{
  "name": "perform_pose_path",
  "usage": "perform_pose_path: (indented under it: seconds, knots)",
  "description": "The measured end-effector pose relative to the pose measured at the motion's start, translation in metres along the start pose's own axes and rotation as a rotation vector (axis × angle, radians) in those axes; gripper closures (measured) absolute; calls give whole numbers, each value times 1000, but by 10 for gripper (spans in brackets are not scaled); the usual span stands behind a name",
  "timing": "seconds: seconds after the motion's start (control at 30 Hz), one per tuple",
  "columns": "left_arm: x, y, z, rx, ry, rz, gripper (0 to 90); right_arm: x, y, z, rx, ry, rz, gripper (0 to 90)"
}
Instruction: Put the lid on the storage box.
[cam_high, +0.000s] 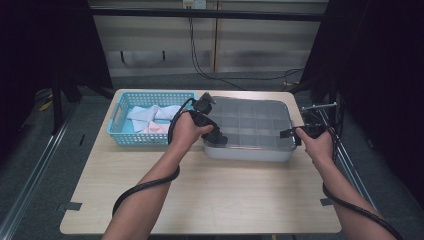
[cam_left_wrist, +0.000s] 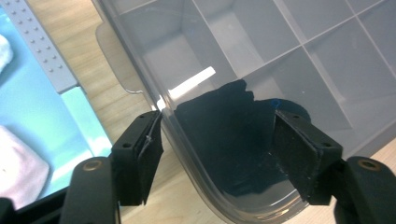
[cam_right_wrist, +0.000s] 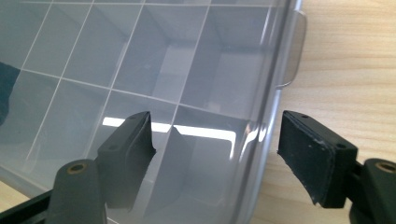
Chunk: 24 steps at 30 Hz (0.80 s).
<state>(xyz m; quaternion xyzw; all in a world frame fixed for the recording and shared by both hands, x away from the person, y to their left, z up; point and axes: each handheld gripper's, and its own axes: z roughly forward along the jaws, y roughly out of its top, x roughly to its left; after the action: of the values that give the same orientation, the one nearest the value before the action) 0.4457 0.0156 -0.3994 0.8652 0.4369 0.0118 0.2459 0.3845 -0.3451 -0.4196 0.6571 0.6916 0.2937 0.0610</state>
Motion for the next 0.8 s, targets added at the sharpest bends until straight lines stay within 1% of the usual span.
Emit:
perform_pose_path:
  seconds: [0.07,0.1,0.13,0.17,0.2,0.27,0.3,0.37,0.4,0.43,0.47,0.5,0.53,0.57,0.63,0.7,0.73,0.77,0.8]
  knots:
    - [1,-1,-2,-17,-9,0,357,1,0,-1,-5,3,-1,256]
    - [1,-1,-4,-20,-7,1,340,2,0,-2,-8,2,-2,256]
    - [0,-2,-5,-22,9,4,313,2,1,-2,-8,3,-3,256]
    - [0,-2,-6,-25,7,6,286,1,1,-3,-9,1,-5,255]
    - [0,-3,-8,-25,0,22,269,1,1,-3,-10,0,-7,253]
    - [-1,-5,-11,-27,4,40,251,1,0,-5,-13,5,-14,245]
    - [-1,-6,-13,-32,-3,46,232,0,0,-6,-13,-1,-16,242]
    - [-1,-9,-18,-33,-9,50,228,0,-1,-8,-11,-6,-27,226]
    - [0,-10,-20,-35,-11,44,216,1,-1,-9,-9,-1,-29,218]
    - [0,-11,-22,-31,-9,51,211,1,-2,-9,-13,-6,-37,218]
    - [0,-13,-24,-43,-8,58,211,2,-3,-10,-8,-12,-43,212]
    - [0,-14,-26,-44,-9,58,210,3,-4,-11,-5,-13,-56,203]
    - [0,-15,-29,-46,-20,60,208,3,-4,-12,-4,-9,-63,196]
    - [0,-17,-31,-59,-27,50,207,4,-5,-13,-8,-10,-66,195]
    - [2,-20,-35,-54,-24,68,203,4,-6,-14,-5,-3,-70,195]
    - [4,-24,-38,-57,-33,66,204,5,-6,-17,-9,-3,-69,195]
    - [5,-26,-39,-56,-34,65,203,6,-7,-18,-11,0,-77,192]
    - [6,-28,-40,-55,-30,69,204,7,-7,-19,-14,0,-79,184]
    - [6,-30,-41,-51,-30,65,204,8,-7,-20,-14,2,-82,184]
